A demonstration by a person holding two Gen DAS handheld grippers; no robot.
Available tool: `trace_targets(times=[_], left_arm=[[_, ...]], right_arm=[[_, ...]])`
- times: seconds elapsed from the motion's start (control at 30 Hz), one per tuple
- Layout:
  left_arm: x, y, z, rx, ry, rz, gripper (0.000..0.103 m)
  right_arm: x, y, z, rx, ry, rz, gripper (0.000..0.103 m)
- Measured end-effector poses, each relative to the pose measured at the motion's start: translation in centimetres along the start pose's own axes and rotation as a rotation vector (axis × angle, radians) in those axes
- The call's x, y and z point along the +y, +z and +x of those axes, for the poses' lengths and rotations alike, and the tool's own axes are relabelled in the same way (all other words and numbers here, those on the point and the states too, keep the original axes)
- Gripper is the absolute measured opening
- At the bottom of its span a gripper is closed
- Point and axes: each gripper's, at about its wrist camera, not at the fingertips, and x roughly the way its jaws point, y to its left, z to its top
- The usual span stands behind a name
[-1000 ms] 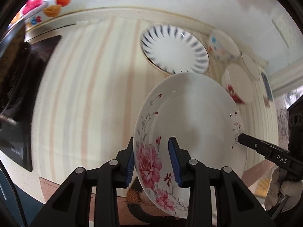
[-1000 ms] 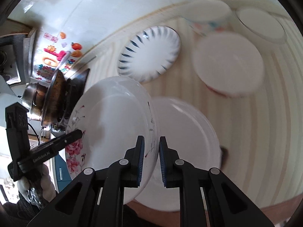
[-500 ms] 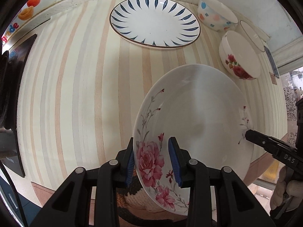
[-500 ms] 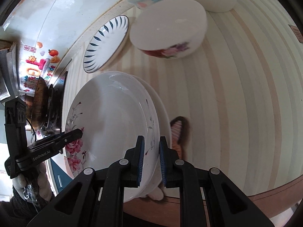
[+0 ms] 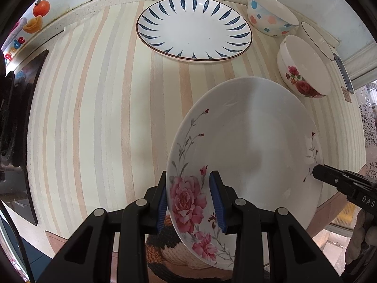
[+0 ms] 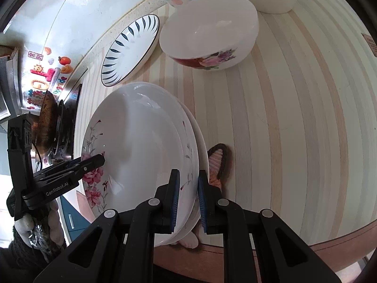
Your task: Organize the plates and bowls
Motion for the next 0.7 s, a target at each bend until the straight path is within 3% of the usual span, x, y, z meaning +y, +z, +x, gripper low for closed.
trace_targets(times=[0.5, 0.7], left_arm=[[0.0, -0.8, 1.1, 0.026, 0.013, -0.014, 0.03], [2.0, 0.8, -2.9, -0.022, -0.001, -0.063, 0.031]], right_arm=[[-0.5, -0.4, -0.2, 0.055, 0.024, 0.055, 0.018], [-0.8, 0.3, -3.7, 0.018, 0.023, 0.096, 0.019]])
